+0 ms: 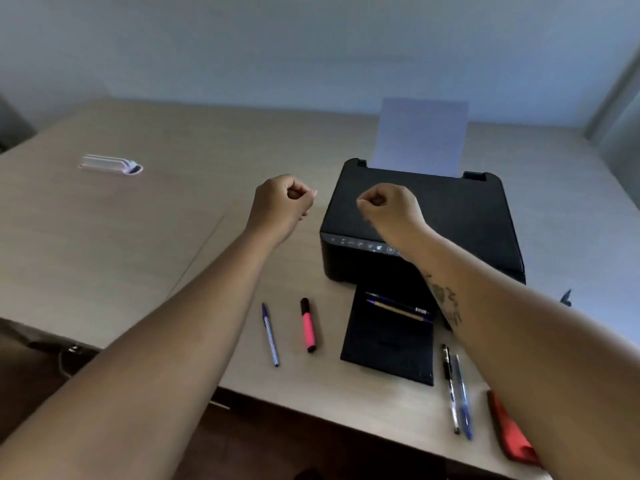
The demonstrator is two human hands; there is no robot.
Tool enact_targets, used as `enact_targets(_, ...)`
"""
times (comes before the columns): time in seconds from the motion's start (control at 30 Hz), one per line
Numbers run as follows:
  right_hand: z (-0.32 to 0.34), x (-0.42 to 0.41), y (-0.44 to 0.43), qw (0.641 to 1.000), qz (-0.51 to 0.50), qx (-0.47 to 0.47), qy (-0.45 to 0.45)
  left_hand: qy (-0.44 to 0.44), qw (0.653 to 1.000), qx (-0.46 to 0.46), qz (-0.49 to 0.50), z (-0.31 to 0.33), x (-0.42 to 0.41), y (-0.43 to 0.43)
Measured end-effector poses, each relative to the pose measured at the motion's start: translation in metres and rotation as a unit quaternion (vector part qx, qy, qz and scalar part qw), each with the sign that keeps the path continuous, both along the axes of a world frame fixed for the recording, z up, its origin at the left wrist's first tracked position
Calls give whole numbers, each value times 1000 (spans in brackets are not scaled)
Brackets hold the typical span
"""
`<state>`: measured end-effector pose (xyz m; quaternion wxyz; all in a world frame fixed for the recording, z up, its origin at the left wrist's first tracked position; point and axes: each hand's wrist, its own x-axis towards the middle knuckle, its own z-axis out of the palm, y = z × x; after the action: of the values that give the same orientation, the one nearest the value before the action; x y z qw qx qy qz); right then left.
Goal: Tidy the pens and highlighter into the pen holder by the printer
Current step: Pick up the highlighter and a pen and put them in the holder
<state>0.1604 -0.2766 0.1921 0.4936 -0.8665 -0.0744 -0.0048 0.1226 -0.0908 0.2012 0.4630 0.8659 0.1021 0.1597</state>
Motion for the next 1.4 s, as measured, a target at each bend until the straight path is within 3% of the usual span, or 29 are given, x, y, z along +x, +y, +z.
enact_targets(0.23,-60,-23,67,994,54,-55,79,78,994,-30,73,-80,-39,66)
enact_targets(0.53,-158,-59,88,970,28,-135,201,222,967,-51,111,-197,-94,78)
enact_targets(0.87,-212,-74,109,928,32,-227,293,320,942,4,106,-246,-96,72)
enact_targets(1.03,-210,-75,116,926,33,-213,311,341,936,15,91,-234,-91,74)
enact_targets(1.3,-136,-35,114,960,36,-158,228,379,919,93,49,-207,-74,91)
enact_targets(1.4,-129,-33,113,968,35,-115,221,397,911,75,82,-219,-79,84)
